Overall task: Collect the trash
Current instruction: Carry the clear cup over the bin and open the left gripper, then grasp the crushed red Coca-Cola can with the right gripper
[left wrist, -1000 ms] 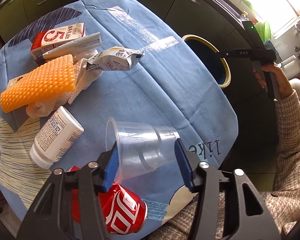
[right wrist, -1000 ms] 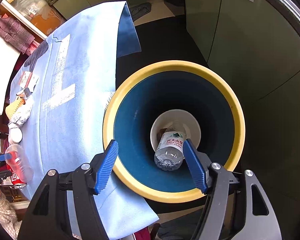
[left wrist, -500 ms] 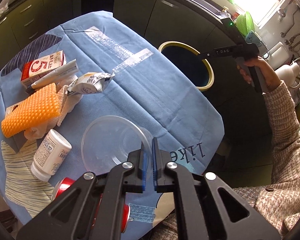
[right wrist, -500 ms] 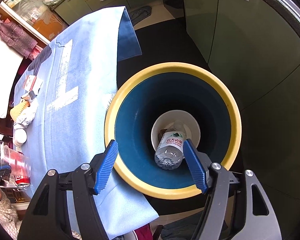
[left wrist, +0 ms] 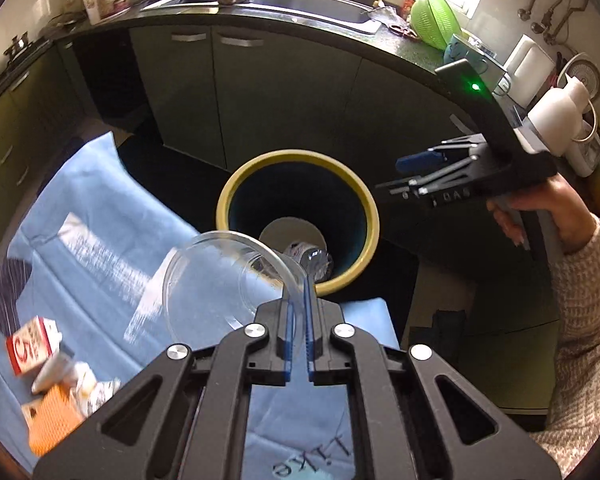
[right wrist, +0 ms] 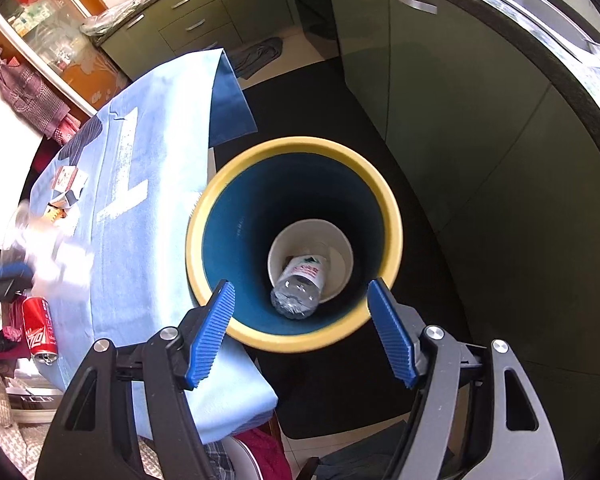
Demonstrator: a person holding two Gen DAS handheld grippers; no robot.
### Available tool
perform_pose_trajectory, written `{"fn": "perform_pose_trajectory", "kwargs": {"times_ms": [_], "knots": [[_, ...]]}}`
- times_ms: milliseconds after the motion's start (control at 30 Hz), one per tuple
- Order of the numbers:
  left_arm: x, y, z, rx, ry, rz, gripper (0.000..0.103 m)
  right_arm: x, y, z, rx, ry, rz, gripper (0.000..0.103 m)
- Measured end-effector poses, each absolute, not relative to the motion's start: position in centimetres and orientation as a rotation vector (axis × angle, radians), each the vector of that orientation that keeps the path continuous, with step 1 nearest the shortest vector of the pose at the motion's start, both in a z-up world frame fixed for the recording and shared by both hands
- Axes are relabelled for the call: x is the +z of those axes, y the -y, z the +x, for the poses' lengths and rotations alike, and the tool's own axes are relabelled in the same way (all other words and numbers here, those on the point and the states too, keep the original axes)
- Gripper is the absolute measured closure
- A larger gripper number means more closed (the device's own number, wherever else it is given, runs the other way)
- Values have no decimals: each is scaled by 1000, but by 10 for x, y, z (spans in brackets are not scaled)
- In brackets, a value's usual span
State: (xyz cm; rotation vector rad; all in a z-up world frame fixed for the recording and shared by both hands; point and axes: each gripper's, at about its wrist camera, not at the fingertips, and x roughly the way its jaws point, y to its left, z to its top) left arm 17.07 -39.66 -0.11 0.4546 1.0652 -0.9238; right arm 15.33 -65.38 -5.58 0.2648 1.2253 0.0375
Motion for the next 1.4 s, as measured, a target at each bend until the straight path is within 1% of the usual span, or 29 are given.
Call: {"fn": "perform_pose_trajectory", "kwargs": {"times_ms": [67,167,200,267,300,333,433,533,767,833,900,967,1000,1033,1233,1400], "knots": [[-11,428,180,-909,-1047,488,98,-54,659,144,17,-1222,264,34],[-35,463,200,-888,-1075,491,98,-50,669,131,-4,-1222,275,34],[-42,471,205,-873,-1082,486,93,-48,672,127,-9,-1223,276,34],[-53,480,212,-861,-1096,475,71,-46,676,120,-20,-1225,274,34],[-56,483,214,-854,-1091,473,47,-44,678,116,-26,-1224,274,34],[-55,483,214,-847,-1076,470,37,-42,680,113,-30,-1222,274,34],[-43,473,212,-864,-1054,448,36,-39,680,109,-31,-1220,268,33],[-20,453,204,-883,-1014,410,36,-40,676,110,-24,-1231,254,33],[30,364,181,-857,-929,317,32,-44,632,122,48,-1248,197,33],[39,331,174,-818,-916,299,28,-46,602,126,107,-1266,146,33],[49,295,162,-776,-903,279,27,-51,565,130,182,-1292,95,33],[58,259,154,-712,-887,246,21,-53,526,131,276,-1311,72,33],[61,239,150,-687,-881,219,14,-54,501,132,341,-1322,56,33],[64,218,147,-659,-876,192,12,-55,480,131,392,-1329,36,33],[66,103,119,-457,-840,63,11,-50,340,131,674,-1384,-79,33],[61,32,97,-332,-809,-34,11,-44,247,132,834,-1435,-146,33]]}}
